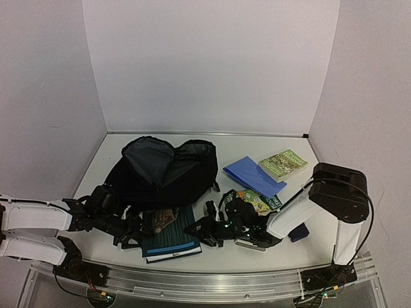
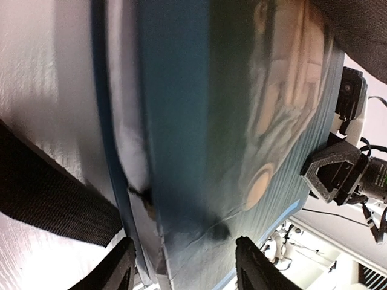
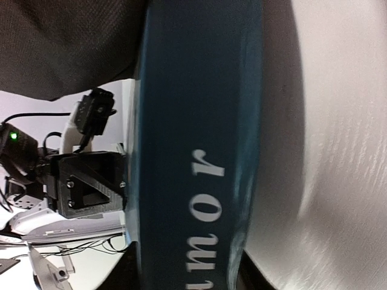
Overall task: Pack the student bag
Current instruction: Pick up the book from the center of the board.
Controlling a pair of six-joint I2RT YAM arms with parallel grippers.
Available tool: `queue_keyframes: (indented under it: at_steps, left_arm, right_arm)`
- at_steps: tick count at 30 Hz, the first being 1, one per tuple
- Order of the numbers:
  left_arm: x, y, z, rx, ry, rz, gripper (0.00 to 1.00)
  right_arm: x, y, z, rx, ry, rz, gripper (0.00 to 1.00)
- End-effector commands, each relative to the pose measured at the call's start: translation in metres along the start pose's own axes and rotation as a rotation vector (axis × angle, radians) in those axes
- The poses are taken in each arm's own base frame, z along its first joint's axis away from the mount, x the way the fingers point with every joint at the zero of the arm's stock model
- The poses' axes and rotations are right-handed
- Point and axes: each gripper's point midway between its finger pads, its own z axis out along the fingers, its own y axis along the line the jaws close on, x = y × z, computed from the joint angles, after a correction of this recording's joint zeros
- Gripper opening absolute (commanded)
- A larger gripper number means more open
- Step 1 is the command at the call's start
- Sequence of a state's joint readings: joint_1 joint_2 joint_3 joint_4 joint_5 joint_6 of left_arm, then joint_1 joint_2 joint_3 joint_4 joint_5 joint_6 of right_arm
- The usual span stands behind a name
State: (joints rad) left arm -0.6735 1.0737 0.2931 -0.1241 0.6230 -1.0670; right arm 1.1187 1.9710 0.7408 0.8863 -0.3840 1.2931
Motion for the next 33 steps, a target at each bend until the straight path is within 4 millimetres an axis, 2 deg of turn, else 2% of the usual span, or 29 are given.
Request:
queue_keyframes:
  at_steps: [1,8,12,16,20,24,27,30,33]
  left_arm:
    - [-0.015,-0.026,-0.007,-0.003,-0.043,0.089,0.68]
    - [-0.021,-0.037,-0.014,-0.02,-0.068,0.125,0.75]
    - [-0.025,-0.051,-0.021,-0.017,-0.085,0.16,0.77]
    - [-0.028,-0.063,-0.032,-0.043,-0.098,0.216,0.78]
    - [-0.036,-0.085,-0.05,-0.044,-0.16,0.291,0.79]
    - [-0.042,-0.114,-0.071,-0.016,-0.233,0.378,0.79]
    - [-0.048,-0.13,-0.08,-0.019,-0.255,0.425,0.79]
    - [-0.053,-0.151,-0.084,-0.005,-0.255,0.479,0.79]
    - [-0.055,-0.173,-0.086,0.029,-0.242,0.539,0.79]
  right_arm:
    - [0.004,0.041,-0.023,-0.124,-0.013,-0.031,0.31]
    - [0.005,0.028,-0.064,0.027,-0.059,-0.051,0.31]
    - [-0.003,0.025,-0.099,0.195,-0.117,-0.113,0.31]
    - [-0.012,0.034,-0.137,0.29,-0.187,-0.135,0.32]
    - [-0.017,0.05,-0.179,0.332,-0.248,-0.149,0.33]
    - [-0.029,0.074,-0.224,0.364,-0.353,-0.169,0.35]
    - [-0.035,0.094,-0.252,0.339,-0.416,-0.184,0.35]
    - [-0.038,0.109,-0.266,0.31,-0.443,-0.226,0.35]
    - [-0.037,0.124,-0.264,0.303,-0.417,-0.302,0.34]
